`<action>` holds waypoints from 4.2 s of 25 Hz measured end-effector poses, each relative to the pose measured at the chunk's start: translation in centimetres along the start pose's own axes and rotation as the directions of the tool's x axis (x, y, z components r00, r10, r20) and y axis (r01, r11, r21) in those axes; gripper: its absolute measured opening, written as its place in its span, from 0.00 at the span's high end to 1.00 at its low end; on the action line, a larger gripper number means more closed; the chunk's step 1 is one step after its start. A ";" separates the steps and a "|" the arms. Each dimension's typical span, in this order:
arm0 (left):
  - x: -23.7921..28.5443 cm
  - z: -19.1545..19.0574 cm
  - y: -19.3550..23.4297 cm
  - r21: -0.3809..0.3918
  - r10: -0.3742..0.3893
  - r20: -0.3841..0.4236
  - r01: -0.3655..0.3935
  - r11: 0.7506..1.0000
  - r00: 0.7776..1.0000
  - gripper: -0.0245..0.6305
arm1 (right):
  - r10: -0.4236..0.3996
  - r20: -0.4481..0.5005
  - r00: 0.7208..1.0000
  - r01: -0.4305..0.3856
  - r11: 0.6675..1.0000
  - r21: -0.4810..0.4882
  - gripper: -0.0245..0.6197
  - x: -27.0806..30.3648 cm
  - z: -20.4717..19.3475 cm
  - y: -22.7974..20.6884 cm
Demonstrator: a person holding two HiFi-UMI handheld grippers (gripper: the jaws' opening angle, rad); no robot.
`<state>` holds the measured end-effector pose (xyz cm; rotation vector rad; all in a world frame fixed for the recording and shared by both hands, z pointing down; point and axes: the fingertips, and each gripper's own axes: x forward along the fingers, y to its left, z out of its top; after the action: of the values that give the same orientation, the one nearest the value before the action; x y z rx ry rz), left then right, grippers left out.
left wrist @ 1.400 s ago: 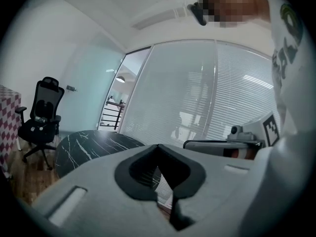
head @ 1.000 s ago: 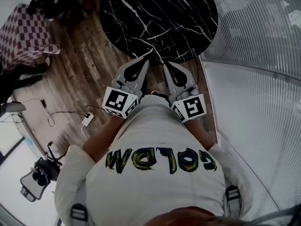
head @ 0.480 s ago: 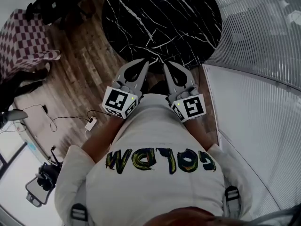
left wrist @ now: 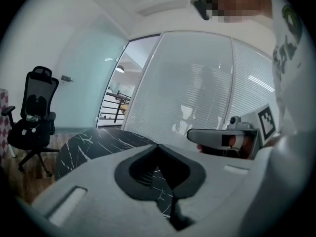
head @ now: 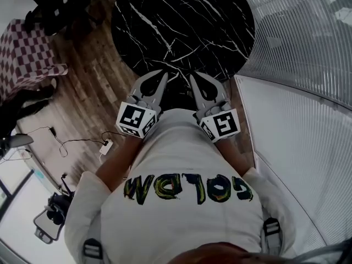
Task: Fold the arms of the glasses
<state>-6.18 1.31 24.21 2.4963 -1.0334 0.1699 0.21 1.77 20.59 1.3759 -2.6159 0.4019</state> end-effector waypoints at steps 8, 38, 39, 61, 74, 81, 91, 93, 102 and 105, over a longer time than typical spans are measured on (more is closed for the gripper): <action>2.3 -0.6 0.3 0.011 0.005 -0.020 -0.005 1.000 1.000 0.96 | -0.023 -0.032 0.999 0.022 1.000 -0.013 0.96 1.0 -1.0 -4.0; 12.3 -20.0 11.5 0.065 0.060 -0.432 -0.035 0.997 0.900 0.85 | -0.108 -0.351 0.930 0.056 0.987 -0.154 0.96 10.6 -19.7 -15.9; 12.4 -20.4 11.7 0.068 0.065 -0.440 -0.038 0.997 0.896 0.85 | -0.116 -0.354 0.928 0.065 0.986 -0.153 0.96 10.8 -20.3 -16.3; 14.5 -22.2 13.3 0.086 0.108 -0.445 -0.077 0.993 0.889 0.95 | -0.121 -0.481 0.868 0.054 0.987 -0.150 0.96 12.6 -29.0 -19.4; 14.7 -22.3 12.6 0.074 0.102 -0.448 -0.077 0.994 0.888 0.95 | -0.057 -0.483 0.874 0.001 0.993 -0.114 0.96 12.8 -29.3 -16.9; 14.5 -22.3 12.5 0.065 0.098 -0.451 -0.076 0.995 0.887 0.95 | -0.025 -0.480 0.877 -0.029 0.994 -0.105 0.96 13.1 -29.1 -15.3; 14.5 -22.6 12.1 0.042 0.082 -0.451 -0.071 0.997 0.889 0.95 | 0.012 -0.477 0.879 -0.058 0.995 -0.081 0.96 13.5 -29.2 -14.1; 14.6 -22.6 11.8 0.035 0.074 -0.450 -0.065 0.997 0.890 0.95 | 0.022 -0.475 0.880 -0.067 0.995 -0.077 0.96 13.6 -29.1 -13.7; 15.2 -22.8 10.3 0.035 0.036 -0.455 -0.023 0.999 0.890 0.95 | 0.069 -0.465 0.883 -0.108 0.993 -0.058 0.96 14.4 -29.1 -11.4; 15.3 -22.9 10.0 0.034 0.023 -0.459 -0.008 0.999 0.888 0.95 | 0.075 -0.465 0.882 -0.114 0.992 -0.057 0.96 14.7 -29.1 -11.1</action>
<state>-1.03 -4.90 52.37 2.3044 -0.8501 0.7495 1.48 -6.77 53.88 0.9777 -2.2772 0.5507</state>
